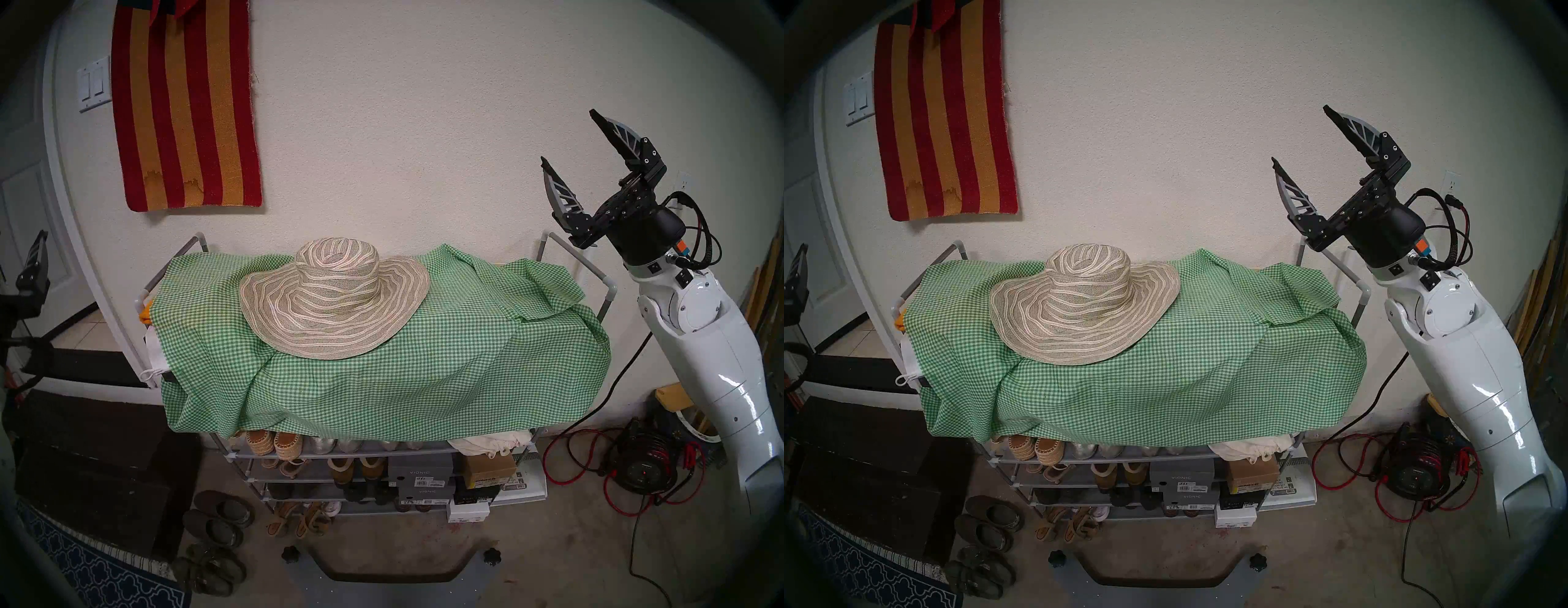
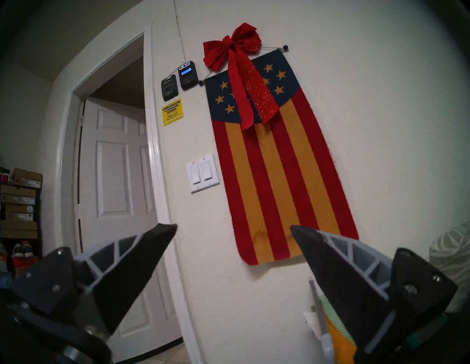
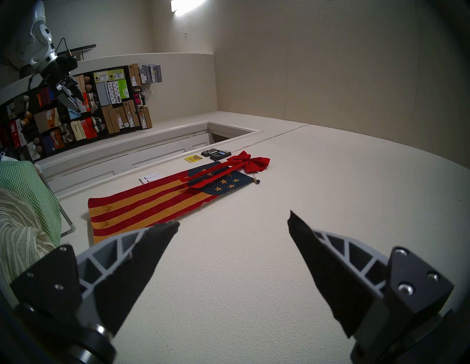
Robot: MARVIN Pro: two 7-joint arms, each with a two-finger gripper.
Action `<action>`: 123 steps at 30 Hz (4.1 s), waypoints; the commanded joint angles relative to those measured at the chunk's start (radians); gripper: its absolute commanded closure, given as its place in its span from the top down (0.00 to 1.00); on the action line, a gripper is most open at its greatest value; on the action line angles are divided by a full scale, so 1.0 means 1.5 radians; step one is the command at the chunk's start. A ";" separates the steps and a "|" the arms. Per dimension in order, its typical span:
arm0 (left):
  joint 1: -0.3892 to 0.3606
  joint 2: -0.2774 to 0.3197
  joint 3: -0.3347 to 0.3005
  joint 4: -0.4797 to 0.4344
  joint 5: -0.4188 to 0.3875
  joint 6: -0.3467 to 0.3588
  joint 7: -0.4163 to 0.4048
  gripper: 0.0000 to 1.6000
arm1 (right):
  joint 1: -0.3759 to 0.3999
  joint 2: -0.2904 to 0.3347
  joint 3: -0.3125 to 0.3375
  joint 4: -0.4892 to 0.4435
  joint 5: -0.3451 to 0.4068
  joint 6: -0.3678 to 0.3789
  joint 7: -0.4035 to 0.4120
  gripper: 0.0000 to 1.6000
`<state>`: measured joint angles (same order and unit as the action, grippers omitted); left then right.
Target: Lift the object off the cloth, cover the shoe rack with the cloth, put the object back
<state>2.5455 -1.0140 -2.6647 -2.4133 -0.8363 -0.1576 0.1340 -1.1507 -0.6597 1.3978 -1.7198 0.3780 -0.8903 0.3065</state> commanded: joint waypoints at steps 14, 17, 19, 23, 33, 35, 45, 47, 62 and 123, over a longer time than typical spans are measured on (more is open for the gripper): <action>-0.069 0.168 0.008 -0.020 -0.083 0.161 -0.070 1.00 | -0.001 0.000 -0.002 0.000 -0.001 -0.001 0.000 1.00; -0.085 0.199 0.030 -0.020 -0.090 0.183 -0.080 1.00 | -0.001 0.000 -0.003 0.000 -0.001 -0.001 -0.001 1.00; -0.095 0.223 0.036 -0.020 -0.102 0.195 -0.075 1.00 | -0.001 0.001 -0.003 0.000 -0.001 -0.002 -0.001 1.00; -0.119 0.240 0.054 -0.020 -0.112 0.215 -0.071 1.00 | -0.001 0.001 -0.003 0.000 -0.001 -0.002 -0.001 1.00; -0.172 0.304 0.112 -0.020 -0.163 0.256 -0.040 1.00 | -0.001 0.001 -0.004 0.000 -0.001 -0.002 -0.002 1.00; -0.172 0.321 0.117 -0.020 -0.173 0.257 -0.025 1.00 | -0.001 0.002 -0.004 0.000 -0.001 -0.002 -0.002 1.00; -0.180 0.367 0.190 -0.020 -0.190 0.253 0.000 1.00 | 0.000 0.002 -0.005 0.000 -0.002 -0.002 -0.003 1.00; -0.181 0.370 0.195 -0.020 -0.188 0.250 -0.001 1.00 | 0.000 0.002 -0.005 0.000 -0.002 -0.002 -0.004 1.00; -0.193 0.430 0.285 -0.020 -0.196 0.215 -0.042 1.00 | 0.000 0.004 -0.006 0.000 -0.002 -0.003 -0.005 1.00; -0.469 0.606 0.704 -0.013 -0.312 0.191 0.148 1.00 | 0.001 0.008 -0.010 0.000 -0.002 -0.003 -0.012 1.00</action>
<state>1.8806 -0.1096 -1.6354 -2.4412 -1.2928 0.1376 0.3690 -1.1472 -0.6461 1.3846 -1.7205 0.3771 -0.8938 0.2880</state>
